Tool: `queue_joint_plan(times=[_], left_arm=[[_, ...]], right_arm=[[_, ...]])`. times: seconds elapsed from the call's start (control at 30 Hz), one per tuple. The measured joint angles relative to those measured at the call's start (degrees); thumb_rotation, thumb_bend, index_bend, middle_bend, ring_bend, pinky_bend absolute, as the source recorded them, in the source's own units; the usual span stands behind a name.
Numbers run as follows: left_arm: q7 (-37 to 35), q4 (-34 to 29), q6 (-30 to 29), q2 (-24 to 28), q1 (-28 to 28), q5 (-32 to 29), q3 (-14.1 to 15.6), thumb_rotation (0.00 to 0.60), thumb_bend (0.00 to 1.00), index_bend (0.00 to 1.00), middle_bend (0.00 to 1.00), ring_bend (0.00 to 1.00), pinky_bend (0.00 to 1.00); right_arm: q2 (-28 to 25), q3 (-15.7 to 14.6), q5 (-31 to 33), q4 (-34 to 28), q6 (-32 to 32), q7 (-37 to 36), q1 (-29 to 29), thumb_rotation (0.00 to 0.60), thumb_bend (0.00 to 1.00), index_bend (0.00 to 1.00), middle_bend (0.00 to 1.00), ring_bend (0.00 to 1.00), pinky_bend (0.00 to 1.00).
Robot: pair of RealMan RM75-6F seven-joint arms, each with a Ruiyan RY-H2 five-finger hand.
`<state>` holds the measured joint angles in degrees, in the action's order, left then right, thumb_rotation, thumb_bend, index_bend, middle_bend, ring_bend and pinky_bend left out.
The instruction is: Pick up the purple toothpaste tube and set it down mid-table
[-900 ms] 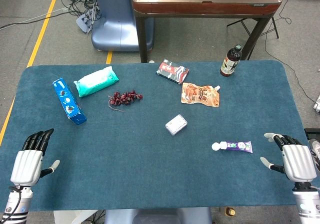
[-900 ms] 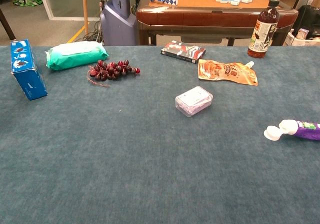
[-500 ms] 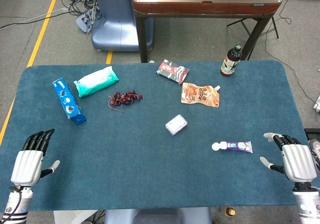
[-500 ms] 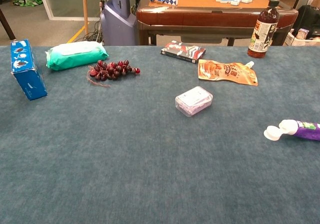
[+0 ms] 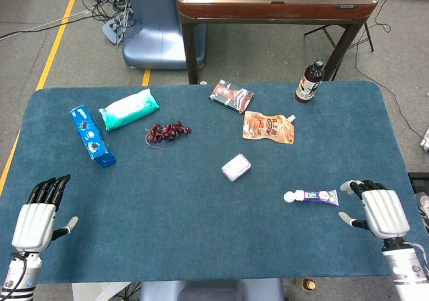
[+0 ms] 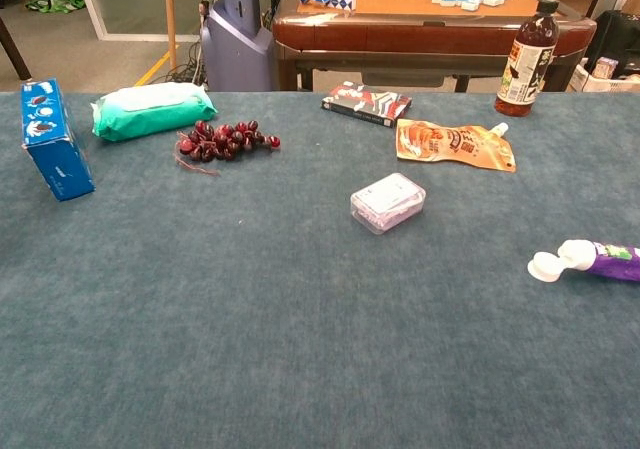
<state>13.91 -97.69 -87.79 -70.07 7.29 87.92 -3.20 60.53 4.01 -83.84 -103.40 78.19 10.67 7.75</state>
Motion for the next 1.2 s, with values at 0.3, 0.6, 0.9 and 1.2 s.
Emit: queue_joint_plan(times=[0.3, 0.6, 0.9, 1.2], left_arm=[[-0.5, 0.2, 0.1, -0.2, 0.0, 0.1, 0.0, 0.6, 0.17, 0.0, 0.12, 0.11, 0.09], [-0.6, 0.6, 0.5, -0.8, 0.0, -0.3, -0.1, 0.6, 0.17, 0.0, 0.12, 0.11, 0.09], [-0.1, 0.4, 0.7, -0.8, -0.3, -1.0, 0.0, 0.6, 0.17, 0.0, 0.12, 0.11, 0.09], [0.0, 0.3, 0.7, -0.7, -0.5, -1.3, 0.0, 0.6, 0.17, 0.0, 0.12, 0.11, 0.09]], right_arm=[[3.9, 0.4, 4.2, 4.5, -5.7, 2.8, 3.4, 0.6, 0.21, 0.41, 0.46, 0.36, 0.42], [8.9, 1.3, 7.4, 10.6, -11.4, 4.7, 7.5, 0.6, 0.23, 0.41, 0.46, 0.36, 0.42], [14.7, 1.4, 10.0, 18.4, -16.8, 5.6, 11.2, 0.6, 0.27, 0.41, 0.46, 0.36, 0.42], [18.1, 0.8, 10.8, 23.6, -19.2, 4.4, 12.9, 0.6, 0.28, 0.41, 0.46, 0.36, 0.42]])
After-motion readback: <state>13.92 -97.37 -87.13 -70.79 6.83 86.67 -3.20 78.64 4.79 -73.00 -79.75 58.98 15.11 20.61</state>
